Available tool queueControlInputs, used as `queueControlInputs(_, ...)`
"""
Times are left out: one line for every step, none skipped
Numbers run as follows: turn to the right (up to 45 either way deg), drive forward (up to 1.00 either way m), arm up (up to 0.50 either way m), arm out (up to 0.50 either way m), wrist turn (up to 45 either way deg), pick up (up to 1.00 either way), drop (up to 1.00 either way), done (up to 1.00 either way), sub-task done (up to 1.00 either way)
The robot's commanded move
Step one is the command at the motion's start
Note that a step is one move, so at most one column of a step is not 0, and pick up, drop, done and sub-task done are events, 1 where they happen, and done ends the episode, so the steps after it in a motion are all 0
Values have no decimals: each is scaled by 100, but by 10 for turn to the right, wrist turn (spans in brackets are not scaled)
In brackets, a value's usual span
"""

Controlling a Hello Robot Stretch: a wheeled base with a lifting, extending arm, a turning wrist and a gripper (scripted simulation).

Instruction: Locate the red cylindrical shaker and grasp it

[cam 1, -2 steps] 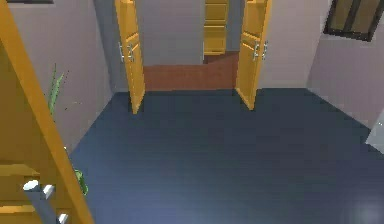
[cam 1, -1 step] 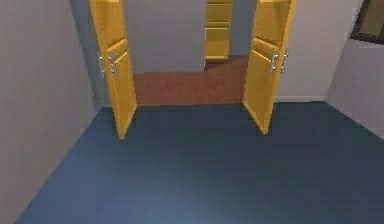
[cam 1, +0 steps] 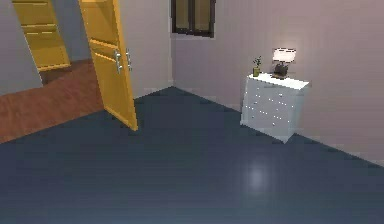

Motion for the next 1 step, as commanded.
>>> queueControlInputs(0,40,0,0,0,0,0,0,0)
